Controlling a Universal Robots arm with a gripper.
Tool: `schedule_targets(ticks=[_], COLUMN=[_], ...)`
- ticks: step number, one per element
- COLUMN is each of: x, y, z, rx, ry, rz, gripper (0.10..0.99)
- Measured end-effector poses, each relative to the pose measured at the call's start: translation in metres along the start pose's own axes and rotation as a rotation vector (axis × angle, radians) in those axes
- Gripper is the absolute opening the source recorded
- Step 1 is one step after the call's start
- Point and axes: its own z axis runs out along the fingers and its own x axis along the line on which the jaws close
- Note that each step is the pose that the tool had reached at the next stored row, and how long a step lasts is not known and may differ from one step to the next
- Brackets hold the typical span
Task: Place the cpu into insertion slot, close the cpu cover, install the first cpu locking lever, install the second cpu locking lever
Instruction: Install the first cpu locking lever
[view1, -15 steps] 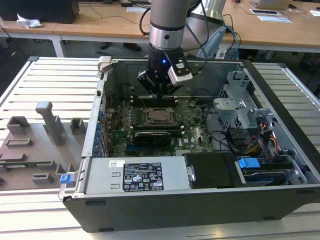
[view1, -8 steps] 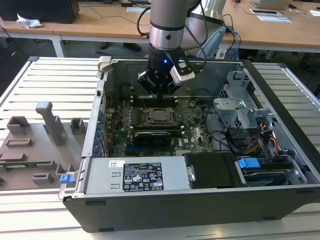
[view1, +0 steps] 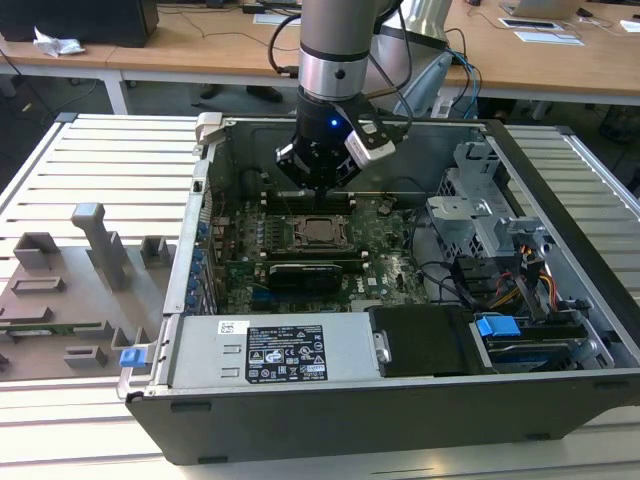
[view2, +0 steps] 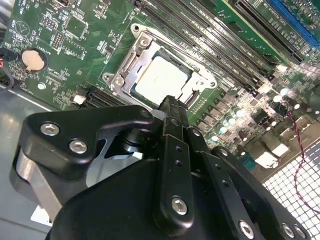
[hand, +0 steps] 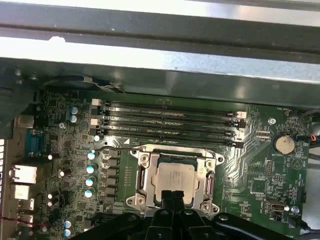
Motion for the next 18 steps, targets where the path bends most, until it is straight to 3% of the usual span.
schedule_targets(ticks=[2,3,7,14,18], x=[0.0,0.0,0.0009,0.0235,0.0409], y=[0.0,0.0,0.0001,0.002,0.0035], z=[0.0,0.0,0.0,0.0003,0.0004], rx=[-0.029,-0.031,-0.032,-0.031,-0.031], ry=[-0.0025,-0.0027,-0.0028,-0.0035,-0.0038], rz=[0.0,0.0,0.0,0.0,0.001], gripper=[0.106,0.106,0.106,0.106,0.106])
